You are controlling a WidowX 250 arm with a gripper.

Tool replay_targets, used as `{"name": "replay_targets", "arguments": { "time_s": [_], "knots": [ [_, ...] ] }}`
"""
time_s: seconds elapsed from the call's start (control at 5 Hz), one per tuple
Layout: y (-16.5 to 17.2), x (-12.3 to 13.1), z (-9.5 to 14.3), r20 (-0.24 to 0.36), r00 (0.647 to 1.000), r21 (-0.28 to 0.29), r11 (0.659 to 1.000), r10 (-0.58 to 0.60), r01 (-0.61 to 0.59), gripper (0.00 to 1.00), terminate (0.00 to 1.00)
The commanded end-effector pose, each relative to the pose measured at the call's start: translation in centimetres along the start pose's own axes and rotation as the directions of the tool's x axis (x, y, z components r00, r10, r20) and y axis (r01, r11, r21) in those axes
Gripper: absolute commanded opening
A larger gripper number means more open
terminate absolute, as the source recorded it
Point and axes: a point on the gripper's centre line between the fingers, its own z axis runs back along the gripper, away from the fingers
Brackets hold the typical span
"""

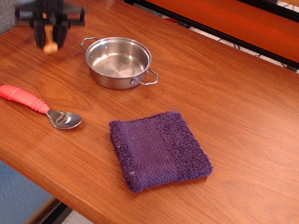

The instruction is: Take the chicken leg piece and place it in the silver vessel.

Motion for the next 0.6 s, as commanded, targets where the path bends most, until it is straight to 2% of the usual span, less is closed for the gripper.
{"name": "replay_targets", "arguments": {
  "time_s": [0.0, 0.2, 0.4],
  "knots": [
    [-0.1, -2.5, 6.8, 0.139, 0.988, -0.050, 0.996, -0.067, 0.074, 0.00, 0.00],
    [-2.0, -5.9, 8.2, 0.102, 0.984, -0.119, 0.980, -0.148, 0.160, 0.00, 0.00],
    [-3.4, -9.4, 8.6, 0.039, 0.973, -0.150, 0.961, -0.228, 0.231, 0.00, 0.00]
  ]
}}
